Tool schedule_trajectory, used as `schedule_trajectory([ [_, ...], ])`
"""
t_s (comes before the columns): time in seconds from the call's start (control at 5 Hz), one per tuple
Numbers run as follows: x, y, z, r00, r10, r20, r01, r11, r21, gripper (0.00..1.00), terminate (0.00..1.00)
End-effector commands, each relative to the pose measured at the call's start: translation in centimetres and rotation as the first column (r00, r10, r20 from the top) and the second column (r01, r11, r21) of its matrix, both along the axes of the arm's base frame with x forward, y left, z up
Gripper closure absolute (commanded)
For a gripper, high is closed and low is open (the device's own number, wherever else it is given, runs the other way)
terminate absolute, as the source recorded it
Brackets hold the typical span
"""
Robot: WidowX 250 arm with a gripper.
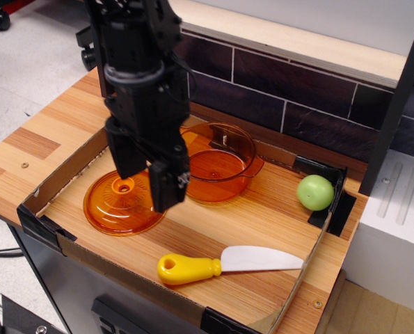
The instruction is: Put knife in pot
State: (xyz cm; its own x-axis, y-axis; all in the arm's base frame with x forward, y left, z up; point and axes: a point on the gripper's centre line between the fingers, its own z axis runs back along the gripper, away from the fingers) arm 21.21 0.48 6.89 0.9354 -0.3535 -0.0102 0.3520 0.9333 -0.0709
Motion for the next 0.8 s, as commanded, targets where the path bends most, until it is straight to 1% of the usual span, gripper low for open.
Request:
schedule_trajectory([
  [0.0, 0.0, -1.7, -2.1, 1.0, -0.022, 0.019, 0.022, 1.0, 0.005, 0.0, 0.0],
  [0.4, -0.8, -3.3, -4.3, 0.998, -0.055, 0.009, 0.055, 0.998, 0.022, 0.0, 0.0],
  [0.6, -1.5, -4.2, -6.0, 0.999, -0.048, -0.019, 0.049, 0.998, 0.044, 0.0, 0.0],
])
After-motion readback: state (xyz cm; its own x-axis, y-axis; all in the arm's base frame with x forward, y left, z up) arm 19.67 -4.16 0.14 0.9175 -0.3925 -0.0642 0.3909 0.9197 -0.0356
